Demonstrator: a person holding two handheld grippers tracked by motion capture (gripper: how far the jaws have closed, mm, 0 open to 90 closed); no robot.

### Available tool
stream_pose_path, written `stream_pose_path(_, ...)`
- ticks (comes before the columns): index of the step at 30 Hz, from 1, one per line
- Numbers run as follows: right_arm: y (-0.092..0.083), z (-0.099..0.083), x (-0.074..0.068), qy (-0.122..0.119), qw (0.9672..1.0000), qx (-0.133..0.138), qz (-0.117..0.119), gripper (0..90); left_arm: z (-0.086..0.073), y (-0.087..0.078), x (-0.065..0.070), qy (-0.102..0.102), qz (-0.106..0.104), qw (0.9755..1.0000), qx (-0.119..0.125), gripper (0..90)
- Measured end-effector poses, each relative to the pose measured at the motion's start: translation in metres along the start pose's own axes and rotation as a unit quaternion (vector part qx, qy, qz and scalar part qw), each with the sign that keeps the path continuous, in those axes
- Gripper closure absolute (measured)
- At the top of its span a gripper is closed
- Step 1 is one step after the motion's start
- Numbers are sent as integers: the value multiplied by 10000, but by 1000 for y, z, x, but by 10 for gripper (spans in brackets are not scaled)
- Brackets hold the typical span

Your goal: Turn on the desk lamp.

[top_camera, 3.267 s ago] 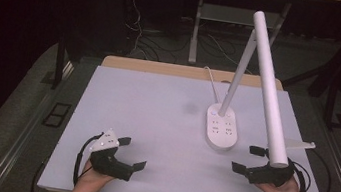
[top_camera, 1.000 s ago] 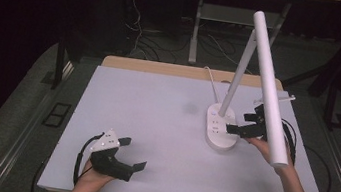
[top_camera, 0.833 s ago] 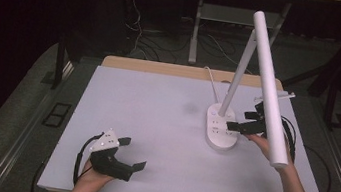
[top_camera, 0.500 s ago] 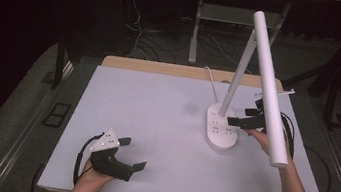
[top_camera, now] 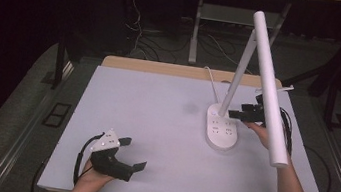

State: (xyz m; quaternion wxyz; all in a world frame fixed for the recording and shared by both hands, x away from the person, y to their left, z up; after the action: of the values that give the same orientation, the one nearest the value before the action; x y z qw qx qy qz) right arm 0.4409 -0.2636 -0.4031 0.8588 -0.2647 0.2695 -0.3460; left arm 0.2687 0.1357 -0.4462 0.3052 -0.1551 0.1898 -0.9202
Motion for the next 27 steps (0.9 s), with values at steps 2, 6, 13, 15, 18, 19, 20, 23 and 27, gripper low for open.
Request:
stream_pose_path(2, 3, 0, 3, -22, 10000, -9, -3, 282, 0, 0, 0, 3, 5, 10000, 3, 12)
stream_pose_path(6, 8, -2, 7, 56, 10000, -67, 19, 338, 0, -1, 0, -9, 27, 10000, 22, 11)
stream_pose_path(13, 14, -4, 16, 81, 9999, -61, 66, 405, 0, 0, 0, 11, 19, 10000, -9, 11)
stream_pose_path(15, 16, -5, 19, 136, 9999, -51, 62, 414, 0, 0, 0, 10, 15, 10000, -11, 11)
stream_pose_path(18, 19, -6, 23, 161, 9998, -66, 50, 438, 0, 0, 0, 11, 20, 10000, -9, 11)
stream_pose_path(19, 21, -6, 24, 181, 9998, -83, 41, 443, 0, 0, 0, 7, 21, 10000, -6, 11)
stream_pose_path(20, 22, -7, 25, 190, 9998, -93, 32, 451, 0, 0, 0, 7, 23, 10000, -6, 11)
stream_pose_path(23, 24, -9, 28, 245, 9996, -128, 15, 499, 0, 0, 0, 8, 11, 10000, -8, 11)
stream_pose_path(27, 27, -10, 31, 301, 9995, -137, -13, 556, 0, 1, 0, 15, 9, 10000, -12, 11)
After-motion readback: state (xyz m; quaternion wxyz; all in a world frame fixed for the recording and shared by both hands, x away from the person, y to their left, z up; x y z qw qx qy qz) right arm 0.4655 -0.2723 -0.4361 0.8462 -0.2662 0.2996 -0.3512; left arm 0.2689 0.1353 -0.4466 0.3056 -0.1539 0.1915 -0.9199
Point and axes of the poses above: each handheld gripper's, and its own axes: y roughly forward along the jaws, z roughly out of its top, x roughly to its right, the point moved 4 cm from there along y, roughly forward along the jaws
